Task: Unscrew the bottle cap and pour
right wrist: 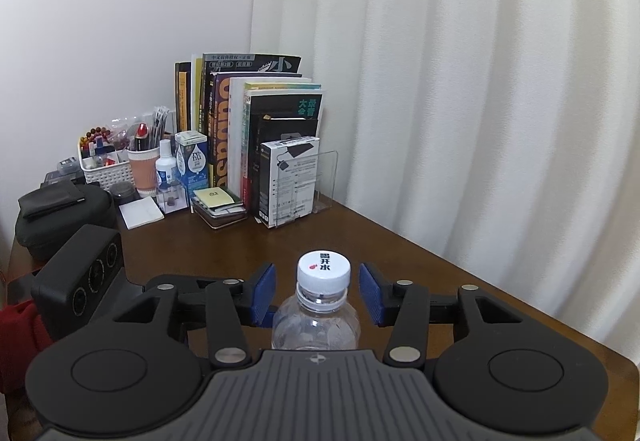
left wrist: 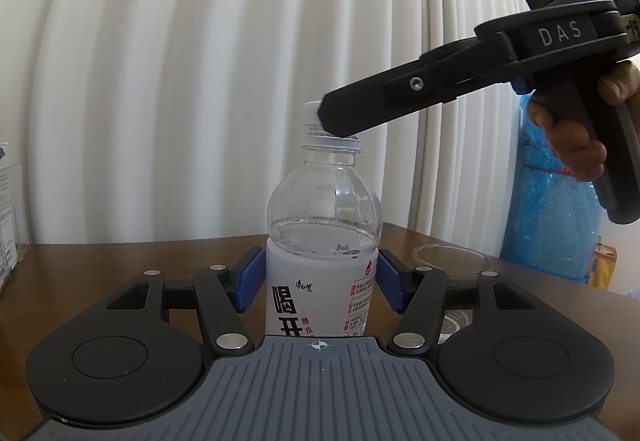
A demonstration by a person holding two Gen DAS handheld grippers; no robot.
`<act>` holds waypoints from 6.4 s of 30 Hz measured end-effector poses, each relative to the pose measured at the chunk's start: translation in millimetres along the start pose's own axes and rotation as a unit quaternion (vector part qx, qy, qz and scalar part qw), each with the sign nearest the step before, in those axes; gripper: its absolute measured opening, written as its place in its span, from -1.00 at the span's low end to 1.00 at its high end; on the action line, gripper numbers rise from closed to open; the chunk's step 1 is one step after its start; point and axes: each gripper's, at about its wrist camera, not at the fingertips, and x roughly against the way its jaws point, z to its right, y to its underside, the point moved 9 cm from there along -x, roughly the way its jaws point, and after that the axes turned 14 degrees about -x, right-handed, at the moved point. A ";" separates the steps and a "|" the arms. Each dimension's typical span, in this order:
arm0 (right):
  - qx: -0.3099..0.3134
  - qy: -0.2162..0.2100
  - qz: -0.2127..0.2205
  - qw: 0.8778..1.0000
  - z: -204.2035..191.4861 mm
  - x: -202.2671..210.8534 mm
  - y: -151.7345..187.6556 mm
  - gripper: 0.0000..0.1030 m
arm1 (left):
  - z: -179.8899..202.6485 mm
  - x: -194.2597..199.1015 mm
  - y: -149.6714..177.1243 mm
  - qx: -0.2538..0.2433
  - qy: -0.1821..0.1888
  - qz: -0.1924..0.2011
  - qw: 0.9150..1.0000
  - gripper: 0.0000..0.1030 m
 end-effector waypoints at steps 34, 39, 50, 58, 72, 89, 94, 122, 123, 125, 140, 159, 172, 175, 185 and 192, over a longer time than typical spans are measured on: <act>0.002 0.017 0.018 1.000 -1.9 1.1 0.2 0.02 | -1.1 -0.4 0.1 -0.001 0.000 -0.001 1.000 0.17; 0.001 0.021 0.028 0.999 -1.6 -2.3 -2.1 -0.01 | -1.6 -0.1 -0.6 0.000 0.000 -0.001 1.000 0.17; -0.026 0.009 0.035 0.999 7.8 -4.7 0.6 -0.38 | -2.9 0.2 -0.4 -0.001 0.001 -0.001 1.000 0.17; -0.059 -0.018 0.047 0.997 16.2 -3.1 4.8 -0.38 | -4.2 2.5 1.4 0.001 0.001 0.000 1.000 0.17; -0.042 -0.009 0.051 0.998 12.0 1.7 5.7 -0.37 | -5.8 -3.1 0.5 0.001 0.001 -0.001 1.000 0.17; -0.007 0.014 0.051 0.999 2.6 17.5 14.4 -0.15 | -7.4 -4.2 0.6 0.000 0.001 -0.001 1.000 0.17; -0.009 0.017 0.057 0.998 4.7 13.9 8.0 -0.08 | -7.5 -4.2 0.4 0.000 0.000 -0.001 1.000 0.17; -0.017 0.010 0.059 0.998 -0.7 3.1 2.6 0.08 | -4.2 -1.7 0.0 0.001 0.001 -0.001 1.000 0.17; -0.018 0.009 0.058 0.998 -0.9 1.8 3.1 0.08 | -4.2 -1.5 0.0 0.001 0.002 -0.001 1.000 0.17; -0.019 0.005 0.058 0.998 -2.6 2.2 4.5 0.08 | -4.5 -1.6 -0.2 0.001 0.002 -0.001 1.000 0.17; -0.010 0.016 0.060 0.998 -10.2 14.9 10.9 0.10 | -4.7 -0.1 -0.6 0.001 0.001 -0.002 1.000 0.17; -0.030 0.043 0.075 0.996 7.1 -4.3 2.5 -0.25 | -6.4 -0.6 -0.3 0.002 0.002 -0.002 1.000 0.17; -0.028 0.042 0.077 0.996 4.8 -7.9 0.6 -0.39 | -7.4 -3.6 -0.8 0.001 0.001 -0.002 1.000 0.17; -0.025 0.042 0.077 0.996 4.4 -8.2 0.5 -0.39 | -7.5 -4.1 -0.9 0.001 0.001 -0.002 1.000 0.17; 0.028 0.004 0.047 0.998 4.1 -8.6 -3.5 -0.39 | -7.9 -3.0 -0.5 -0.003 0.003 -0.002 1.000 0.17; 0.049 -0.069 0.010 0.996 10.5 -10.7 -9.9 -0.39 | -7.3 -2.4 -0.8 -0.008 0.002 -0.003 1.000 0.17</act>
